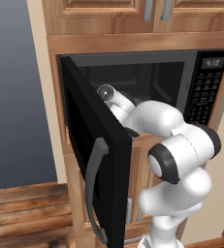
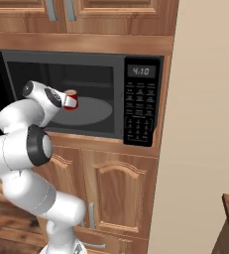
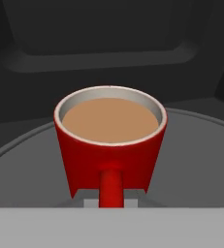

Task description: Pick the cup of tea, navigate to the dining table, and place it on the saucer.

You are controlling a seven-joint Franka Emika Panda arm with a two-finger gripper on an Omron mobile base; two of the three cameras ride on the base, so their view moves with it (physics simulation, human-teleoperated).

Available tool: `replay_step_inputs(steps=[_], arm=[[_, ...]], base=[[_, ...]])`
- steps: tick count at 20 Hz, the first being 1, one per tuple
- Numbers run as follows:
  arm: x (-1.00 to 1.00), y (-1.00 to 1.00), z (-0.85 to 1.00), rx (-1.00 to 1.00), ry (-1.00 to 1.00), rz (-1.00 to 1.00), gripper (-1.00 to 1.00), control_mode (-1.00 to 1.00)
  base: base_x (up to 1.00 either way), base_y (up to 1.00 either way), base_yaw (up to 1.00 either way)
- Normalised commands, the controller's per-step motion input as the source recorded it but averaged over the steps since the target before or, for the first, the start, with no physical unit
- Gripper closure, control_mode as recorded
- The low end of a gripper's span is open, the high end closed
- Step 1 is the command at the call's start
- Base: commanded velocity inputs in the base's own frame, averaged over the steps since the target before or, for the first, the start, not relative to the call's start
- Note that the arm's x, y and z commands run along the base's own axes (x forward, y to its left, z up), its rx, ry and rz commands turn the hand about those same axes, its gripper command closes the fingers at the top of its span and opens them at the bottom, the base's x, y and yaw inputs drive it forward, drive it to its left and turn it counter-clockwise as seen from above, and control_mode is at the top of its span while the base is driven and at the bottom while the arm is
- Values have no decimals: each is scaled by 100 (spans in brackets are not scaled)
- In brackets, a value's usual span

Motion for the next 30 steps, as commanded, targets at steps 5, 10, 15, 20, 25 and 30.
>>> replay_step_inputs(steps=[5,10,15,20,25,30], arm=[[-27,-7,0,1,-4,-5,100,-100],[-54,-31,0,6,-5,-8,100,-100],[-72,-50,7,9,-2,-9,100,-100],[-70,-35,27,3,0,-5,100,-100],[-58,-10,41,0,0,-3,100,-100],[-48,-6,43,0,0,-2,100,-100]], base=[[0,0,0],[0,0,0],[0,0,0],[0,0,0],[0,0,0],[0,0,0]])
